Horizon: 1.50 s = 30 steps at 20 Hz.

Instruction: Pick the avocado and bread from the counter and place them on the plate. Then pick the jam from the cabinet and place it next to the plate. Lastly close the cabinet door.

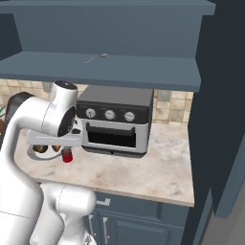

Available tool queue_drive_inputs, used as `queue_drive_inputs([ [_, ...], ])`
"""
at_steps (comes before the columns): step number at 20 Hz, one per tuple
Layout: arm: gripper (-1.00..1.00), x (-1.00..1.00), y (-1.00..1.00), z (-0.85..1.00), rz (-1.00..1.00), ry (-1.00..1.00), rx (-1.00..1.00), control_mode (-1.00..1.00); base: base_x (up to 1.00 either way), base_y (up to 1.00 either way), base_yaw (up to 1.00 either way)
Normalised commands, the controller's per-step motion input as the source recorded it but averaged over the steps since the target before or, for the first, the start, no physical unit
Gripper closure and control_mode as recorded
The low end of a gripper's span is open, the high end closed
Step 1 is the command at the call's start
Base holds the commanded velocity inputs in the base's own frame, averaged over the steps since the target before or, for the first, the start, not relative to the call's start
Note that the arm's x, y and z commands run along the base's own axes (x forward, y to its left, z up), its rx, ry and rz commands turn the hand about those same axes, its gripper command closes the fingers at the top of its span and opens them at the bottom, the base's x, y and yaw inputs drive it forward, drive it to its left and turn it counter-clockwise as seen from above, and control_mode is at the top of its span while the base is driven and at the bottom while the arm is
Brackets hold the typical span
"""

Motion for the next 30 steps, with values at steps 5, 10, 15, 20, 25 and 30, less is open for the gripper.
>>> queue_drive_inputs([
  [5, -1.00, -0.25, -0.14, 0.14, -0.07, 0.00, -0.05, -1.00, 0.00, 0.00, 0.00],
  [10, -1.00, -0.23, -0.18, 0.14, -0.16, 0.00, 0.00, -1.00, 0.00, 0.00, 0.00],
  [15, -1.00, -0.28, -0.27, 0.09, -0.24, -0.01, 0.00, -1.00, 0.00, 0.00, 0.00],
  [20, -1.00, -0.26, -0.35, 0.10, -0.32, -0.03, 0.00, -1.00, 0.00, 0.00, 0.00],
  [25, -1.00, -0.16, -0.38, 0.11, -0.36, -0.01, 0.00, -1.00, 0.00, 0.00, 0.00],
  [30, -1.00, -0.06, -0.28, 0.08, -0.53, 0.00, -0.04, -1.00, 0.00, 0.00, 0.00],
])
